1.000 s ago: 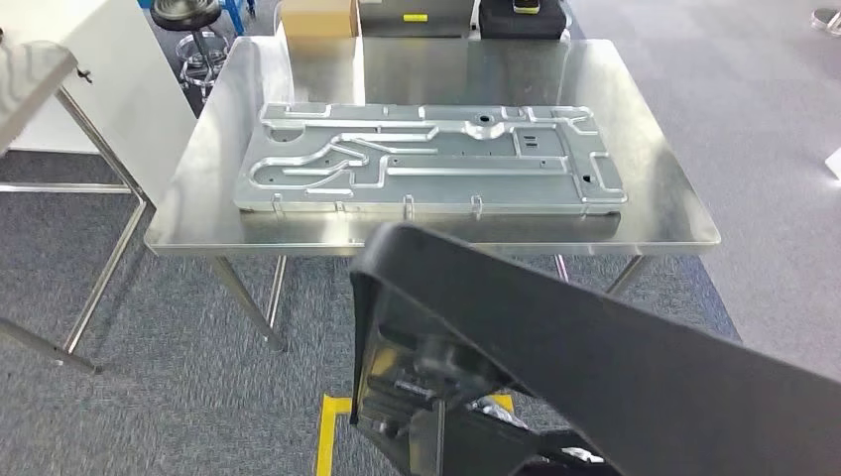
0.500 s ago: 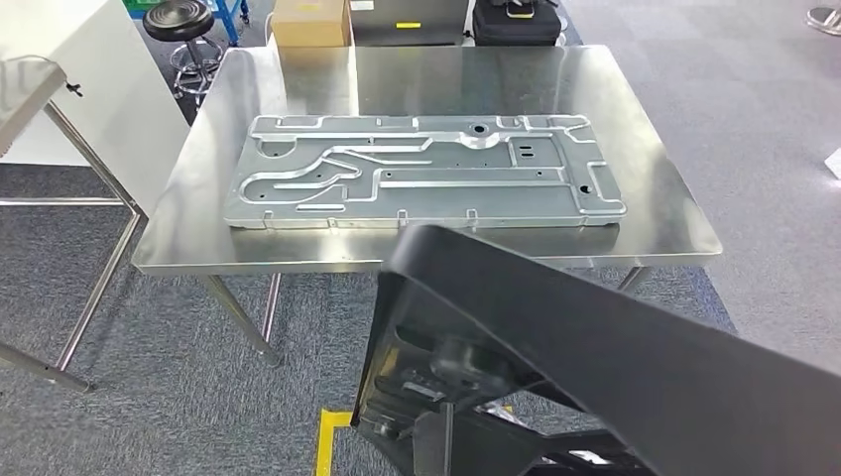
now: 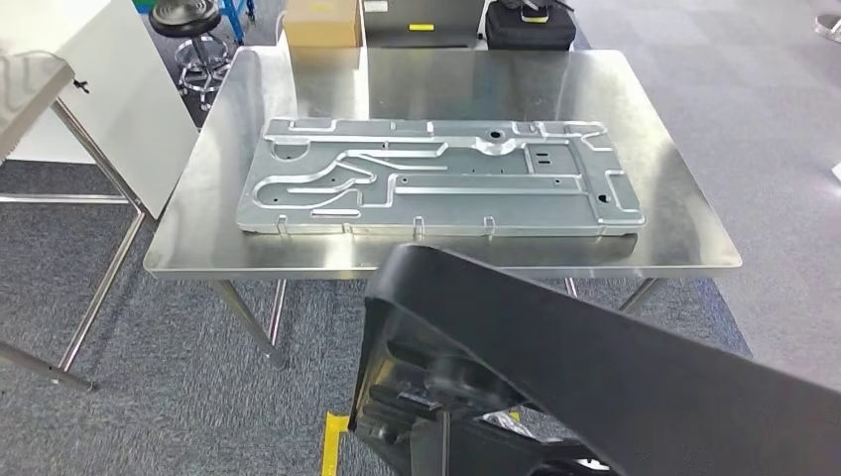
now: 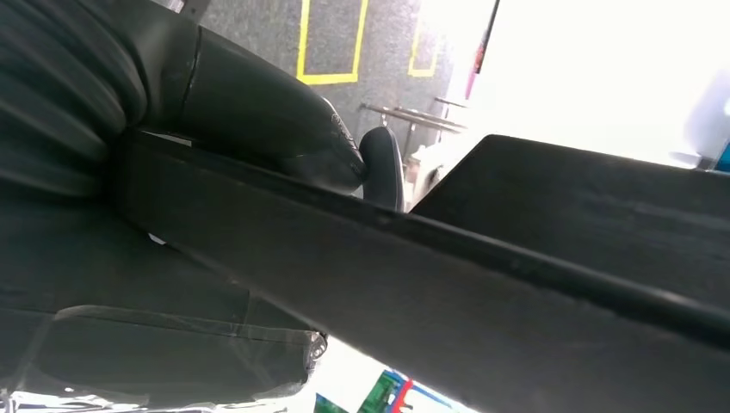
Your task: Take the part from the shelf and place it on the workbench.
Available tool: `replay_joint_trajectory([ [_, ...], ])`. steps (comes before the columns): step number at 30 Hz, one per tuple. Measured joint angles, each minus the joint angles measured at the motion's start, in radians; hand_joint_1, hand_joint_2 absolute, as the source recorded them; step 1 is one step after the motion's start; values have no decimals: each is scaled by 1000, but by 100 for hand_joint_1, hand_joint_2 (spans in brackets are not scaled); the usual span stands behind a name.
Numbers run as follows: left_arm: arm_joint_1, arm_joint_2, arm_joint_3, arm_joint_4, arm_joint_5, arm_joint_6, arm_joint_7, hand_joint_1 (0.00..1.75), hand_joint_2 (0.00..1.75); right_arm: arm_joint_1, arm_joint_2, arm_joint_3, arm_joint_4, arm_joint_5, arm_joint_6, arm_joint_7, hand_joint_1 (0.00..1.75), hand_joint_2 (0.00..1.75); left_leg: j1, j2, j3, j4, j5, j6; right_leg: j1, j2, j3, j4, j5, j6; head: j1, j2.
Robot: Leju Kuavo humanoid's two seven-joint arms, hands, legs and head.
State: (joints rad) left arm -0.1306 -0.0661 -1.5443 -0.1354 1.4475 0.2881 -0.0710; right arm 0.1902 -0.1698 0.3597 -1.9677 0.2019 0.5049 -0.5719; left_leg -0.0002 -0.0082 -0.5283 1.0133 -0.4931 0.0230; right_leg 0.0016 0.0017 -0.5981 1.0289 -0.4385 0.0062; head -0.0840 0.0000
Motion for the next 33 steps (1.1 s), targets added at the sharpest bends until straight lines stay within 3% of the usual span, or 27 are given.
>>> replay_joint_trajectory([
  [3, -2, 0, 0, 0, 0, -1, 0, 0, 175, -5, 0, -1, 0, -2, 1, 0, 175, 175, 1, 2, 6, -3, -6, -15, -1, 1, 10, -20, -4, -9, 0, 0],
  [5, -4, 0, 0, 0, 0, -2, 0, 0, 175, -8, 2, -1, 0, -5, 2, 0, 175, 175, 1, 2, -9, 42, -34, -25, -7, -1, 25, -37, -2, -16, 0, 0],
  [8, -3, 1, 0, 0, 0, -3, -3, 0, 175, -12, 5, -2, 0, -10, 8, 0, 175, 175, 7, 3, -106, 228, -114, -37, -9, -3, 36, -41, -8, -22, 0, 0],
  [9, -4, 1, 0, 0, 0, -3, -4, 0, 175, -12, 6, -2, 1, -10, 10, 0, 175, 175, 9, 3, -131, 267, -119, -41, -10, -4, 38, -40, -11, -22, 0, 0],
  [10, -5, 2, 0, 0, 0, -3, -5, 0, 175, -12, 6, -2, 2, -10, 12, 0, 175, 175, 11, 3, -139, 269, -103, -45, -11, -3, 41, -38, -15, -20, 0, 0],
  [12, -6, 3, 0, 0, 0, -4, -5, 0, 175, -12, 6, -2, 3, -10, 15, 0, 175, 175, 17, 3, -102, 169, -25, -50, -13, -1, 49, -30, -27, -14, 0, 0],
  [14, -4, 4, 0, 0, 0, -4, -4, 0, 175, -12, 6, -2, 3, -11, 15, 0, 175, 175, 20, 3, -58, 60, 24, -47, -11, 2, 50, -16, -40, -3, 0, 0],
  [15, -3, 4, 0, 0, 1, -4, -4, 0, 175, -13, 6, -3, 3, -12, 15, 0, 175, 175, 19, 2, -49, 33, 28, -42, -9, 3, 48, -11, -44, 3, 0, 0],
  [18, 0, 4, 0, 0, 2, -4, -4, 0, 175, -16, 6, -9, 3, -12, 10, -1, 175, 175, 17, 1, -48, 23, 23, -20, -8, 3, 43, -6, -47, 15, 0, 0],
  [20, 0, 4, 0, 0, 2, -5, -4, 0, 175, -21, 4, -17, 3, -12, 3, -2, 175, 175, 19, 2, -46, 19, 24, -9, -11, 2, 26, 30, -72, 23, 0, 0],
  [23, -2, 4, -1, 0, 2, -8, -5, 0, 175, -34, -9, -38, 3, -17, -5, -6, 175, 175, 18, 4, -43, 18, 22, 0, -14, 1, -72, 218, -154, 34, 0, 0],
  [24, -1, 4, -1, 0, 2, -9, -7, 0, 175, -37, -15, -47, 4, -20, -5, -7, 175, 175, 17, 4, -42, 18, 20, 2, -15, 1, -103, 270, -165, 35, 0, 0],
  [25, 0, 4, -1, 0, 1, -10, -8, 0, 175, -41, -20, -56, 5, -24, -5, -9, 175, 175, 16, 3, -39, 18, 19, 3, -15, 1, -118, 288, -157, 34, 0, 0],
  [26, 1, 4, -1, 0, -1, -11, -10, 0, 175, -46, -27, -66, 6, -29, -4, -10, 175, 175, 15, 2, -36, 18, 17, 4, -14, 1, -112, 265, -128, 30, 0, 0],
  [28, 1, 3, -2, 0, -6, -13, -13, 0, 175, -69, -45, -90, 8, -44, 1, -12, 175, 175, 13, 0, -26, 17, 11, 2, -11, 1, -57, 132, -48, 17, 0, 0],
  [29, 0, 2, -2, 0, -9, -14, -14, 0, 175, -89, -56, -104, 11, -57, 7, -10, 175, 175, 10, 0, -23, 18, 8, 0, -8, 1, -29, 66, -21, 11, 0, 0],
  [31, -1, 0, -2, 0, -17, -14, -14, 0, 175, -147, -82, -137, 29, -90, 24, 6, 175, 175, 8, 2, -23, 16, 5, -8, -2, 3, -5, 4, -7, 4, 0, 0],
  [33, -3, 0, -3, 0, -25, -15, -12, 0, 175, -218, -109, -177, 63, -118, 40, 38, 175, 175, 7, 4, -23, 13, 5, -18, -2, 6, -4, -4, -6, 0, 0, 0],
])
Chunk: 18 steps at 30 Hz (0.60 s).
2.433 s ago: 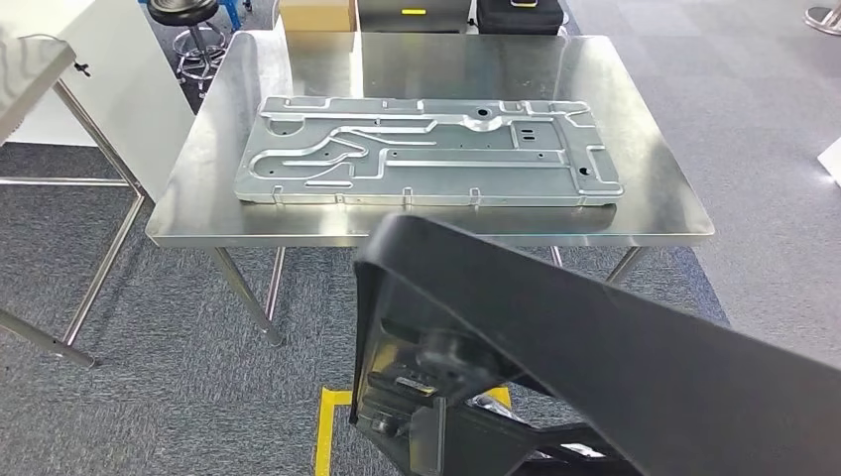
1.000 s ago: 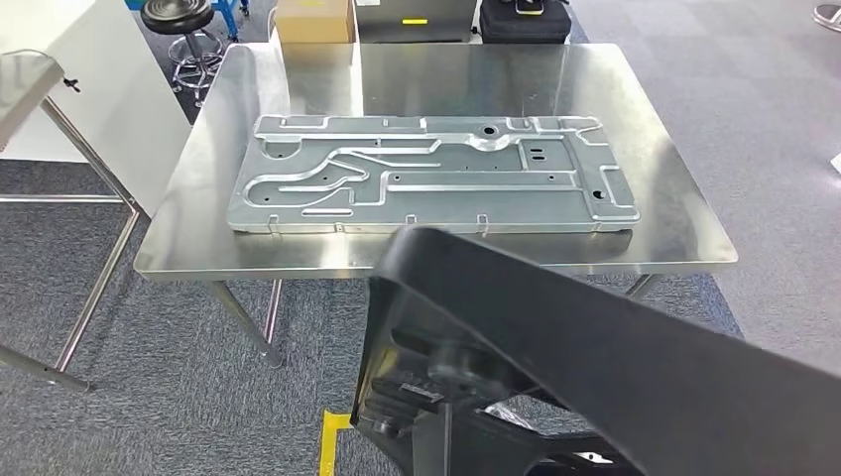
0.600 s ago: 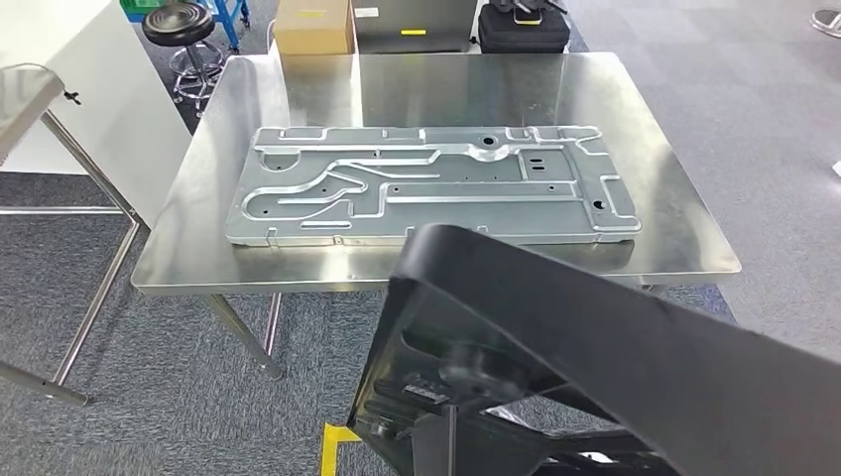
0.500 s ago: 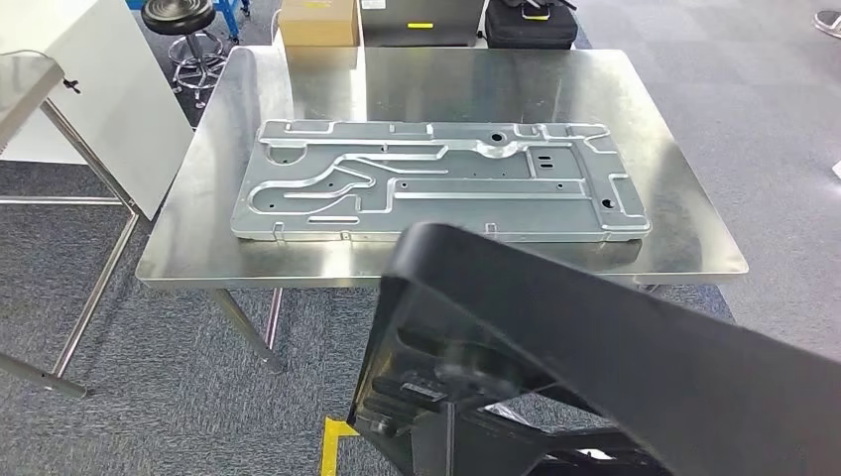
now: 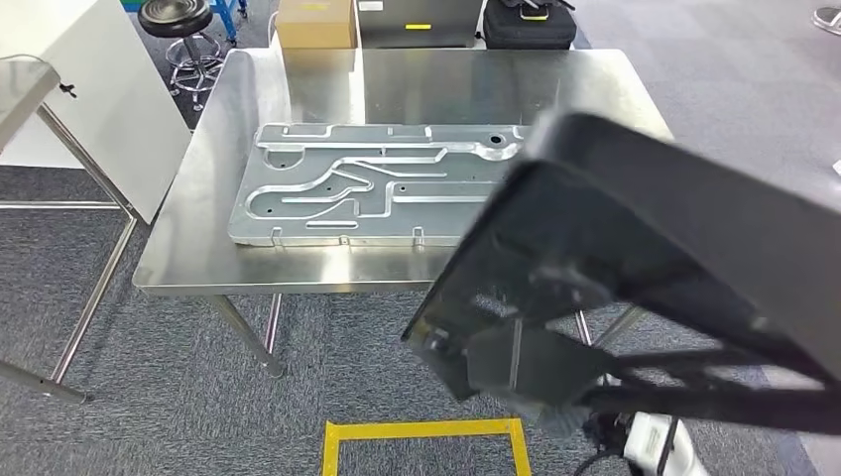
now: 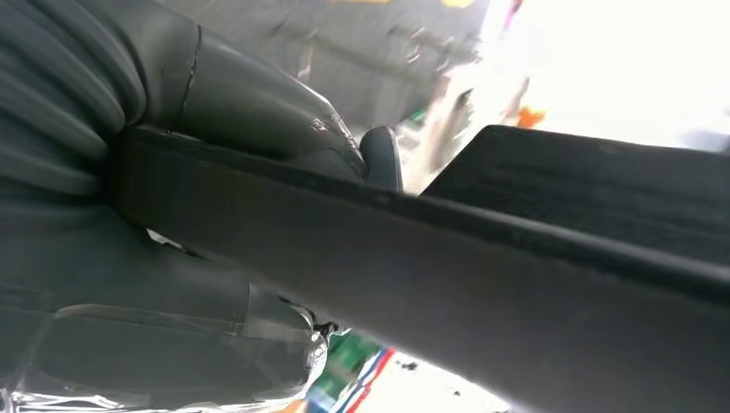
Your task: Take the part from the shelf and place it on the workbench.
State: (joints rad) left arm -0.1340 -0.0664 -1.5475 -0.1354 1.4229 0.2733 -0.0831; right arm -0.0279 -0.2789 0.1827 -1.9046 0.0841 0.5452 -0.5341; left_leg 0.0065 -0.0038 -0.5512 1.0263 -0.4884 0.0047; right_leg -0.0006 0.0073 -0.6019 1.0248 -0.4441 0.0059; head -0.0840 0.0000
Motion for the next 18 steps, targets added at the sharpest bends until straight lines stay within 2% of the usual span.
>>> replay_joint_trajectory([
  [2, -3, -1, -1, 0, -9, -1, 2, 0, 175, -69, -24, -47, 45, -15, 10, 31, 175, 175, 0, 0, -7, 24, -17, -9, -6, -2, 9, -14, 4, -7, 0, 0],
  [3, -4, -1, -1, 0, -14, -1, 2, 0, 175, -100, -36, -70, 69, -16, 13, 42, 175, 175, -1, 0, -25, 65, -39, -13, -9, -4, 14, -20, 5, -10, 0, 0],
  [5, -4, -1, -2, 0, -22, -3, 2, 0, 175, -157, -59, -106, 119, -10, 15, 54, 175, 175, 1, 0, -92, 197, -97, -17, -9, -8, 17, -21, 4, -14, 0, 0],
  [6, -4, -1, -2, 0, -25, -4, 1, 0, 175, -180, -70, -122, 144, -2, 14, 57, 175, 175, 2, 0, -124, 255, -113, -19, -9, -9, 18, -21, 2, -15, 0, 0],
  [7, -5, -1, -2, 0, -28, -5, 0, 0, 175, -200, -79, -135, 167, 11, 12, 58, 175, 175, 3, 0, -142, 283, -111, -20, -9, -10, 20, -21, 0, -15, 0, 0],
  [8, -6, -1, -2, 0, -30, -6, -1, 0, 175, -222, -89, -147, 192, 30, 8, 59, 175, 175, 3, 1, -141, 271, -88, -20, -8, -11, 23, -20, -2, -14, 0, 0],
  [10, -5, -1, -2, 0, -35, -6, 0, 0, 175, -283, -110, -161, 249, 88, -14, 64, 175, 175, 3, 1, -95, 152, -8, -15, -9, -9, 29, -16, -9, -9, 0, 0],
  [11, -4, -1, -2, 0, -36, -6, 0, 0, 175, -326, -124, -164, 290, 129, -34, 66, 175, 175, 1, 1, -69, 87, 20, -10, -7, -7, 29, -10, -13, -6, 0, 0],
  [12, -4, -1, -2, 0, -38, -7, 0, 0, 175, -376, -140, -164, 335, 175, -59, 67, 175, 175, 0, 1, -52, 42, 35, -4, -6, -4, 26, -6, -15, 0, 0, 0],
  [13, -5, -1, -2, 0, -39, -7, 1, 0, 175, -429, -156, -163, 383, 223, -86, 67, 175, 175, -2, 0, -45, 19, 37, 2, -5, -3, 21, -3, -15, 6, 0, 0],
  [16, -5, -2, -2, 0, -44, -10, 1, 0, 175, -557, -201, -154, 517, 334, -150, 66, 175, 175, -2, -5, -46, 8, 38, 20, -6, -6, 13, -1, -15, 22, 0, 0],
  [18, -6, -2, -2, 0, -48, -13, 2, 0, 175, -607, -223, -144, 576, 381, -181, 66, 175, 175, 3, -9, -42, -1, 42, 28, -8, -8, -8, 42, -41, 32, 0, 0],
])
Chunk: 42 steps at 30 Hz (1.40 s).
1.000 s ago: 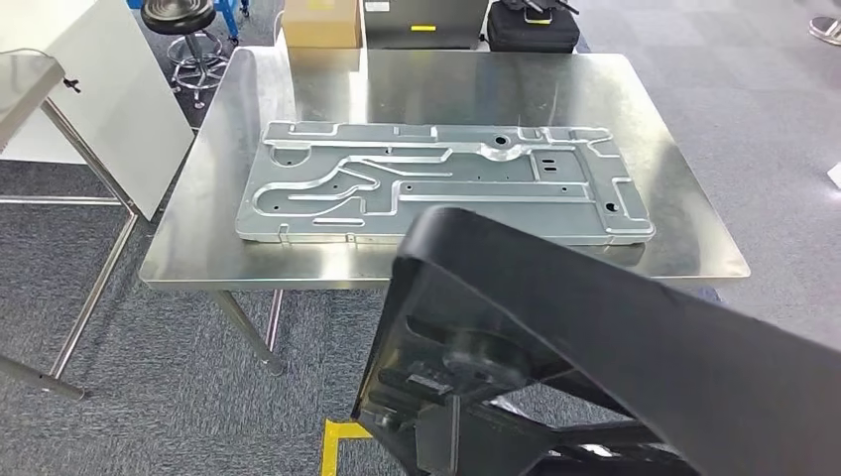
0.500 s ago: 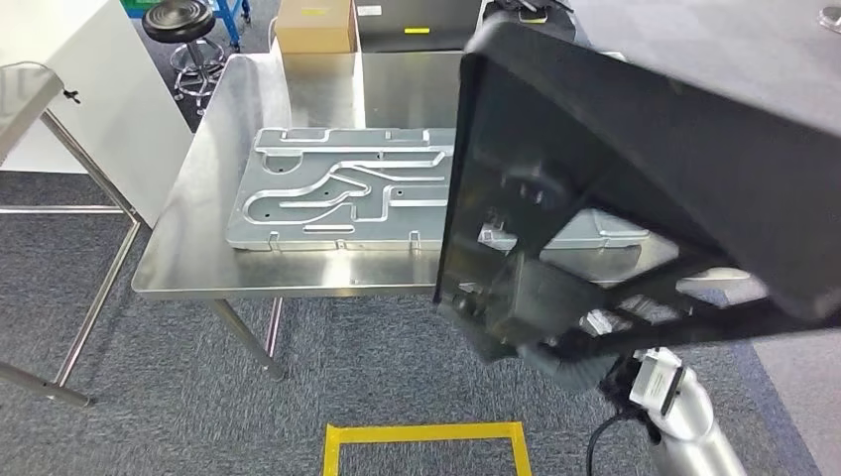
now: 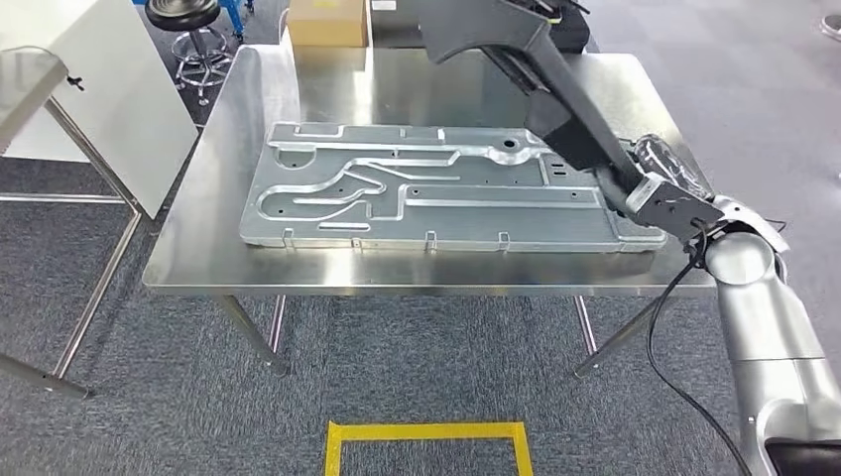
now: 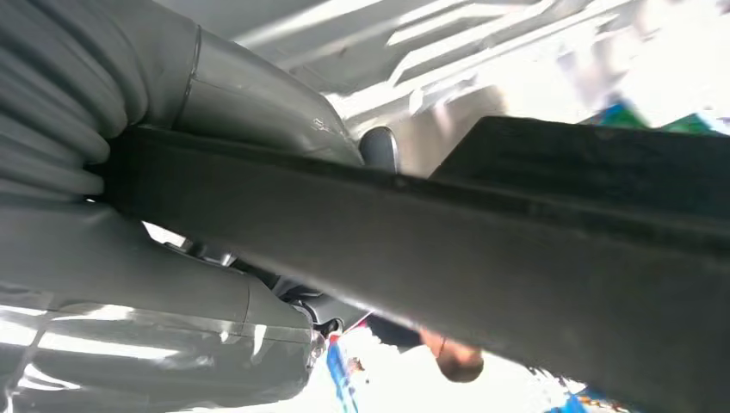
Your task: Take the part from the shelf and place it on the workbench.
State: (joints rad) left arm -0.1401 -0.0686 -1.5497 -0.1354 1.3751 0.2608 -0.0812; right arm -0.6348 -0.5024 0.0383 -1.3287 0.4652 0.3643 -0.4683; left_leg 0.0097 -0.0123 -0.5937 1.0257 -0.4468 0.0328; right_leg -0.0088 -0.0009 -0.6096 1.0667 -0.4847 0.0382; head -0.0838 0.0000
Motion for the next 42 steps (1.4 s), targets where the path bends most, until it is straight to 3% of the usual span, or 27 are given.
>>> replay_joint_trajectory([
  [3, -2, -2, 0, 0, -1, -3, 2, 0, 175, -93, -24, 37, 94, 77, -56, 4, 175, 175, -2, -1, 2, -3, -2, 6, -6, 0, -101, 177, -68, 10, 0, 0],
  [4, -2, -3, 0, 0, -1, -3, 2, 0, 175, -122, -32, 50, 126, 103, -77, 6, 175, 175, -3, -1, 4, -2, -3, 6, -6, 0, -127, 214, -69, 12, 0, 0],
  [5, -1, -3, 0, 0, 0, -4, 2, 0, 175, -146, -39, 64, 154, 135, -105, 12, 175, 175, -3, -2, 7, -2, -6, 7, -7, 0, -135, 215, -50, 11, 0, 0],
  [7, -1, -4, 0, 0, 2, -4, 2, 0, 175, -190, -49, 98, 199, 225, -182, 35, 175, 175, -3, -5, 19, -2, -14, 3, -7, 0, -96, 110, 33, 6, 0, 0],
  [9, -3, -5, 0, 0, 6, -4, 1, 0, 175, -246, -51, 145, 247, 336, -271, 65, 175, 175, -6, -6, 24, -2, -21, -4, -3, 1, -48, -5, 81, -3, 0, 0],
  [10, -4, -5, 0, 0, 8, -4, 1, 0, 175, -276, -51, 172, 274, 389, -310, 79, 175, 175, -8, -6, 22, -2, -23, -8, 0, 1, -37, -33, 85, -7, 0, 0],
  [13, -6, -7, 0, 0, 10, -3, 1, 0, 175, -341, -49, 249, 350, 522, -404, 119, 175, 175, -8, -5, 22, -3, -28, -24, 2, 1, -30, -49, 74, -22, 0, 0],
  [15, -7, -8, 0, 0, 11, -3, 1, 0, 175, -368, -47, 293, 392, 575, -448, 134, 175, 175, -8, -2, 5, 41, -55, -33, -2, -2, -18, -57, 72, -34, 0, 0],
  [18, -7, -8, 0, 0, 13, -2, 0, 0, 175, -393, -37, 339, 442, 599, -480, 140, 175, 175, -7, 2, -102, 239, -131, -39, 0, -4, -7, -60, 65, -46, 0, 0],
  [19, -8, -8, 0, 0, 14, -2, -1, 0, 175, -396, -34, 349, 454, 600, -484, 140, 175, 175, -7, 3, -132, 286, -137, -38, 3, -4, -3, -60, 62, -48, 0, 0],
  [20, -9, -8, 0, 0, 14, -2, -1, 0, 175, -397, -32, 357, 464, 602, -486, 140, 175, 175, -7, 3, -145, 296, -123, -36, 5, -4, 2, -60, 58, -49, 0, 0],
  [21, -9, -8, 0, 0, 14, -3, -2, 0, 175, -398, -30, 363, 473, 603, -487, 140, 175, 175, -7, 4, -136, 262, -89, -33, 7, -4, 8, -60, 54, -49, 0, 0],
  [23, -8, -8, 0, 0, 13, -2, -1, 0, 175, -402, -27, 372, 489, 605, -488, 139, 175, 175, -11, 4, -80, 124, -4, -19, 13, -2, 22, -59, 44, -47, 0, 0],
  [24, -6, -8, 0, 0, 13, -2, 0, 0, 175, -406, -26, 376, 496, 606, -489, 139, 175, 175, -13, 5, -52, 59, 20, -13, 15, -1, 25, -58, 40, -45, 0, 0],
  [26, -5, -7, 0, 0, 13, -2, 0, 0, 175, -415, -24, 380, 509, 606, -491, 139, 175, 175, -17, 5, -28, 4, 27, -7, 16, 0, 22, -57, 37, -38, 0, 0],
  [28, -5, -8, 0, 0, 13, -1, 1, 0, 175, -420, -23, 385, 516, 614, -494, 141, 175, 175, -14, 5, -22, -10, 27, -2, 14, 0, 20, -57, 36, -28, 0, 0],
  [30, -6, -9, 0, 0, 12, -1, 1, 0, 175, -427, -23, 393, 525, 649, -517, 154, 175, 175, -9, 5, -13, -23, 31, 6, 11, 1, 7, -27, 14, -16, 0, 0],
  [33, -7, -10, 0, 0, 13, -1, 2, 0, 175, -440, -18, 414, 558, 722, -587, 192, 175, 175, -7, 6, -8, -29, 31, 11, 1, 1, -84, 144, -58, 3, 0, 0],
  [34, -6, -11, 0, 0, 14, -1, 3, 0, 175, -441, -13, 424, 578, 745, -610, 203, 175, 175, -6, 5, -6, -29, 30, 10, -3, 1, -115, 195, -68, 9, 0, 0],
  [35, -5, -11, 0, 0, 15, 0, 3, 0, 175, -441, -7, 434, 598, 765, -628, 211, 175, 175, -5, 5, -5, -28, 27, 9, -8, 0, -133, 214, -59, 13, 0, 0],
  [36, -4, -11, 0, 0, 17, 0, 3, 0, 175, -441, 1, 443, 619, 781, -642, 217, 175, 175, -4, 4, -3, -26, 24, 7, -13, 0, -130, 193, -32, 16, 0, 0],
  [38, -5, -11, 0, 0, 18, 3, 3, 0, 175, -442, 20, 459, 658, 801, -661, 226, 175, 175, -1, 3, 2, -20, 15, -1, -20, -1, -76, 61, 47, 21, 0, 0],
  [39, -6, -11, 0, 0, 18, 5, 3, 0, 175, -445, 31, 464, 678, 805, -669, 230, 175, 175, -1, 3, 2, -15, 11, -6, -19, -1, -48, -1, 71, 20, 0, 0],
  [40, -7, -10, 0, 0, 18, 7, 4, 0, 175, -447, 42, 468, 697, 804, -676, 232, 175, 175, -2, 3, 0, -13, 8, -12, -17, 0, -31, -40, 82, 16, 0, 0],
  [42, -8, -10, 0, 0, 18, 8, 4, 0, 175, -450, 66, 472, 735, 796, -690, 233, 175, 175, -4, 3, -2, -13, 5, -22, -10, 2, -26, -54, 77, 3, 0, 0],
])
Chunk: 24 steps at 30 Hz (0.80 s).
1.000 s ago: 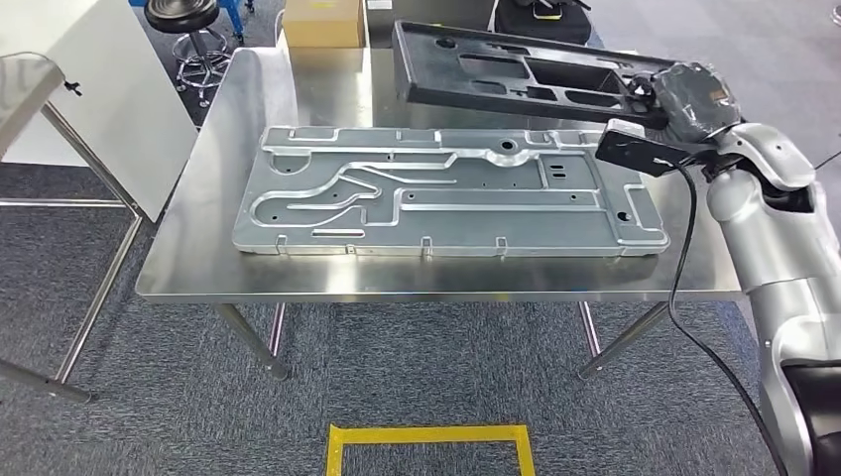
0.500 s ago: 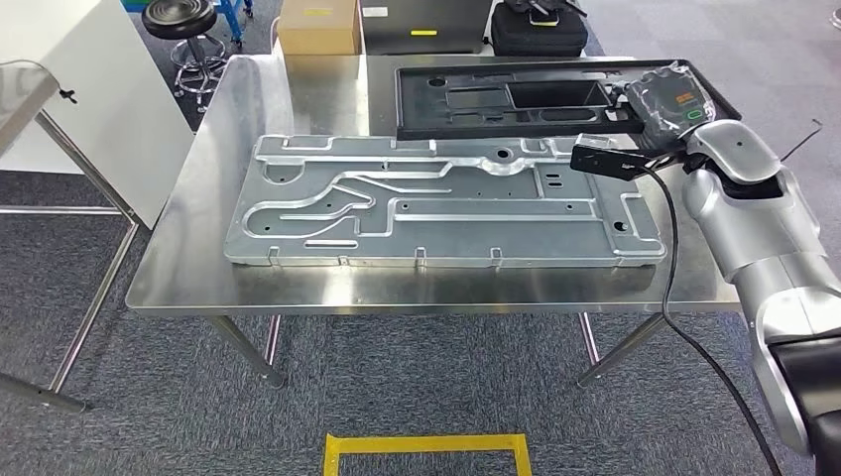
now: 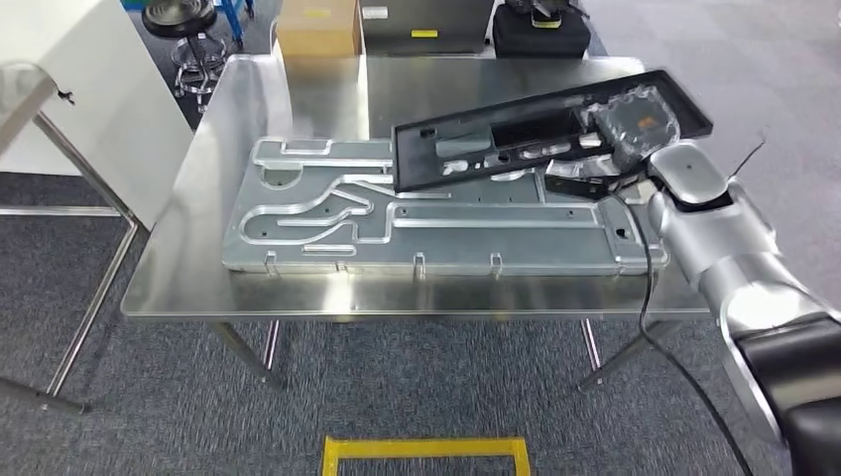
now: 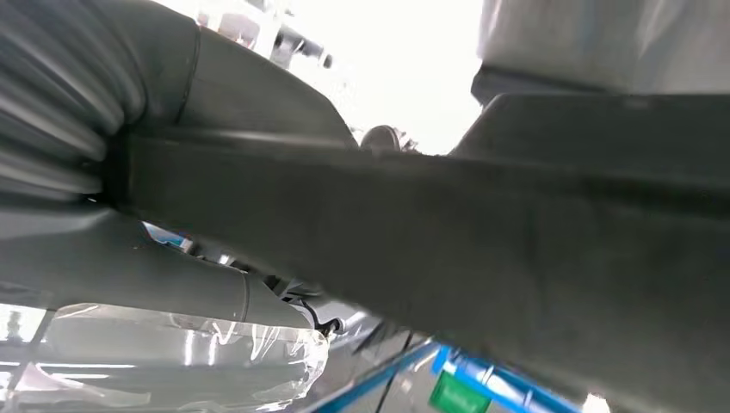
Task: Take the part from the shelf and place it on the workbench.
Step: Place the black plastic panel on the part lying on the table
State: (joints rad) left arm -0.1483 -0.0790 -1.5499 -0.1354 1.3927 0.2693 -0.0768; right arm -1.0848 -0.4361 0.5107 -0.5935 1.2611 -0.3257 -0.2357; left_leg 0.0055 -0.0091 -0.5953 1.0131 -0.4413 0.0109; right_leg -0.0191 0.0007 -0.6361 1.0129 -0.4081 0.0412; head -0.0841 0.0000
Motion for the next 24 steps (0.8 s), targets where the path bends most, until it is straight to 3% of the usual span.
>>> replay_joint_trajectory([
  [3, -2, 0, 0, 0, 1, 2, 1, 0, 175, 1, 33, 2, 46, -18, -13, -12, 175, 175, 1, 2, -7, 24, -21, -16, -5, 0, 7, -5, -2, -23, 0, 0],
  [4, -2, 0, 0, 0, 2, 3, 2, 0, 175, 1, 42, 2, 59, -24, -17, -15, 175, 175, 1, 2, -25, 64, -42, -20, -6, -1, 12, -7, -3, -30, 0, 0],
  [6, -2, 0, 0, 0, 2, 3, 3, 0, 175, 4, 61, 1, 83, -34, -25, -18, 175, 175, 2, 3, -89, 195, -99, -22, -1, -2, 16, -7, -8, -39, 0, 0],
  [8, -3, 0, 0, 0, 3, 3, 3, 0, 175, 9, 75, 1, 102, -41, -30, -19, 175, 175, 3, 3, -142, 289, -119, -23, 4, -1, 20, -6, -12, -43, 0, 0],
  [9, -4, 0, 0, 0, 3, 3, 3, 0, 175, 11, 80, 1, 110, -44, -32, -20, 175, 175, 3, 3, -144, 283, -100, -22, 5, -1, 23, -5, -14, -44, 0, 0],
  [10, -4, 0, 0, 0, 2, 3, 4, 0, 175, 14, 84, 0, 116, -47, -34, -21, 175, 175, 3, 3, -126, 239, -66, -19, 6, 0, 26, -4, -17, -43, 0, 0],
  [11, -3, 0, 0, 0, 0, 3, 5, 0, 175, 17, 88, -2, 122, -52, -38, -21, 175, 175, 2, 3, -96, 168, -27, -14, 7, 1, 29, -1, -21, -41, 0, 0],
  [13, 1, 0, 0, 0, -3, 3, 7, 0, 175, 29, 94, -9, 132, -66, -55, -24, 175, 175, 0, 2, -43, 52, 15, -6, 11, 3, 29, 5, -28, -34, 0, 0],
  [14, 3, 0, 0, 0, -5, 3, 7, 0, 175, 38, 97, -13, 137, -73, -65, -26, 175, 175, -2, 2, -30, 24, 19, -2, 12, 3, 27, 7, -30, -29, 0, 0],
  [18, 3, 0, 0, 0, -15, 6, 7, 0, 175, 85, 100, -32, 149, -93, -90, -34, 175, 175, -1, 0, -17, 2, 19, 15, 9, 1, 25, 14, -39, -7, 0, 0],
  [20, 2, 0, 0, 0, -20, 6, 7, 0, 175, 99, 99, -39, 154, -99, -96, -36, 175, 175, 2, 1, -10, -8, 22, 22, 6, 0, -12, 89, -81, 2, 0, 0],
  [22, 2, 1, 0, 0, -21, 6, 7, 0, 175, 111, 99, -44, 160, -103, -100, -37, 175, 175, 2, 1, -9, -8, 20, 26, 4, 0, -81, 214, -129, 9, 0, 0],
  [23, 2, 1, 0, 0, -21, 6, 8, 0, 175, 120, 99, -47, 163, -105, -101, -38, 175, 175, 2, 1, -8, -8, 18, 27, 3, 0, -107, 254, -134, 12, 0, 0],
  [24, 2, 1, 0, 0, -22, 6, 9, 0, 175, 127, 99, -49, 166, -107, -101, -39, 175, 175, 2, 1, -6, -7, 16, 26, 1, 0, -116, 261, -121, 13, 0, 0],
])
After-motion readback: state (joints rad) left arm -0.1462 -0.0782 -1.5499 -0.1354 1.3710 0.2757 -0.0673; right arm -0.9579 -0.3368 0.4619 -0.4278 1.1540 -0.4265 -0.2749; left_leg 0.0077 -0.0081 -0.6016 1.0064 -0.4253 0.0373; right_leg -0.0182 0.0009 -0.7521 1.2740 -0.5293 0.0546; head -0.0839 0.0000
